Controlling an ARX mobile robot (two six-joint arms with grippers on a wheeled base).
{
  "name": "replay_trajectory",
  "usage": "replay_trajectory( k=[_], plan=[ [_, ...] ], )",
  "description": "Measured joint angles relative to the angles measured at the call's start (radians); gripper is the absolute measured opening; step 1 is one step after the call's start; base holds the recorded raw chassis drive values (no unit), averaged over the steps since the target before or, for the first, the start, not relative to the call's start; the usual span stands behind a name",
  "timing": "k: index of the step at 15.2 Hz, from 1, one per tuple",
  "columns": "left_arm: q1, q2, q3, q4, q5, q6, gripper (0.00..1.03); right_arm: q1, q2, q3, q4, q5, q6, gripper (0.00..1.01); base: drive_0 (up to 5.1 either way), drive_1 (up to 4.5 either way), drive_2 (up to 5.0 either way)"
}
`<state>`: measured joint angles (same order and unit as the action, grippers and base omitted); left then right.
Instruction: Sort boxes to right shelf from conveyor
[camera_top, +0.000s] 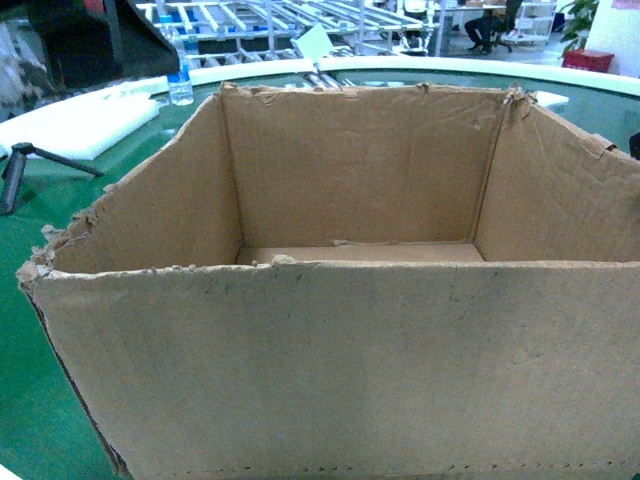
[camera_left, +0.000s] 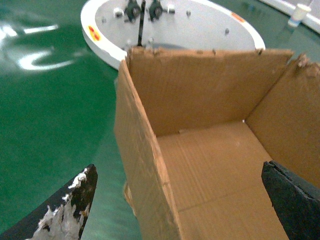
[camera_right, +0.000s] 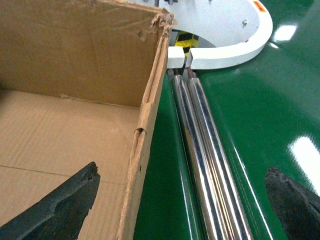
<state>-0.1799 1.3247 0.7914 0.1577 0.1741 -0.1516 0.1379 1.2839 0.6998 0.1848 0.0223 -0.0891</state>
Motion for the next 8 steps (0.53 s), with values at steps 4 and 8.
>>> replay_trajectory(
  k=[4,8],
  plan=[
    [0.000,0.073,-0.004,-0.079,0.086,-0.014,0.98,0.032,0.053,-0.002,0.010,0.021,0.002,0.98,0.0,0.00,0.0],
    [-0.028,0.136,-0.005,-0.108,0.064,0.021,0.98,0.053,0.094,-0.042,0.037,0.035,0.003,0.98,0.0,0.00,0.0]
  ],
)
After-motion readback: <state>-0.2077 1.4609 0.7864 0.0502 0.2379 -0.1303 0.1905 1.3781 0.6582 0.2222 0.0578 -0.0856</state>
